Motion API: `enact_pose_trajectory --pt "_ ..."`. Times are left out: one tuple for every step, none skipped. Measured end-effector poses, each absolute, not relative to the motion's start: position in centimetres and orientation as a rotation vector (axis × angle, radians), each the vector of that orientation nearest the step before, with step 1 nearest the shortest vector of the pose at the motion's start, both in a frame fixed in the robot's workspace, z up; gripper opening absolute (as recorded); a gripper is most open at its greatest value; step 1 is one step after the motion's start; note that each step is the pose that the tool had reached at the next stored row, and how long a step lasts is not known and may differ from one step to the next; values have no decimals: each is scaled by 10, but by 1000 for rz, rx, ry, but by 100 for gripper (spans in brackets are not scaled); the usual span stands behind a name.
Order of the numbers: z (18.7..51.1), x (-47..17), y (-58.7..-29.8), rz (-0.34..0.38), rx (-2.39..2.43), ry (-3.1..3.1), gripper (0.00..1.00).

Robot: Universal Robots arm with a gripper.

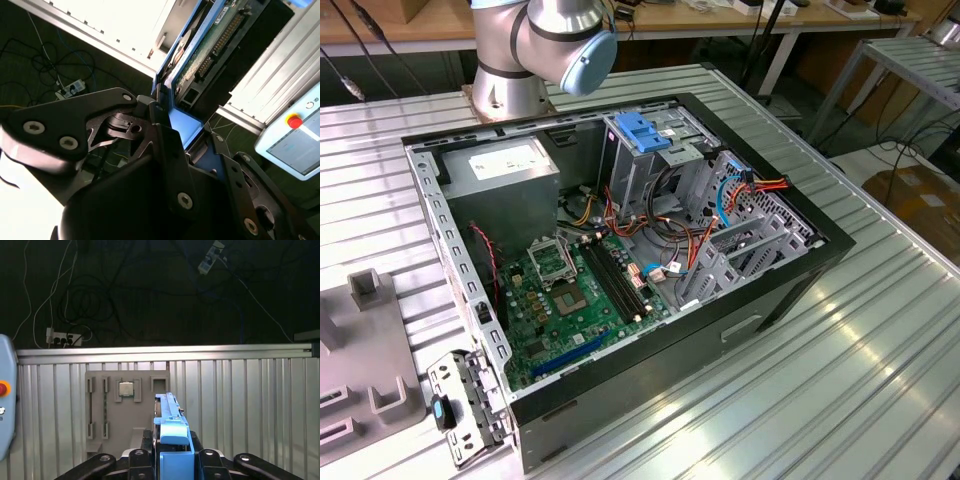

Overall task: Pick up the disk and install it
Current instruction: 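Pick up the disk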

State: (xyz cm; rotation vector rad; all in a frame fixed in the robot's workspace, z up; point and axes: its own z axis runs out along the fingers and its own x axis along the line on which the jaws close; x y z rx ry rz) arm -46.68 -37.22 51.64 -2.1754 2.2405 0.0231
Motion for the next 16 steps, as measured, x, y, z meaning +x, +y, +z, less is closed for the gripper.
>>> enact_pose_trajectory --pt "516 -466 -372 23 -2175 2240 37" --pt "516 -465 -372 23 -2176 2240 37" --pt "516 -462 -372 23 -2175 2240 37" --pt "516 -461 -372 23 -2175 2240 37" --pt "516 -460 -372 23 -2176 2240 37" --pt "516 -458 -372 23 -2175 2241 37" --pt "516 -456 -372 23 -2176 2240 37" --pt "516 -455 -372 23 -2175 2240 37" --pt "516 -454 -372 23 -2175 2241 37" --pt "516 -454 -372 23 -2176 2240 37" --pt "516 -453 -372 23 -2175 2240 37" --pt "516 -453 -372 23 -2175 2240 37" --pt "516 -452 -372 23 -2176 2240 37" --pt "516 -452 -372 23 -2175 2241 37" --pt "516 -451 -372 23 -2175 2240 37" --pt "516 -451 -372 23 -2175 2240 37"
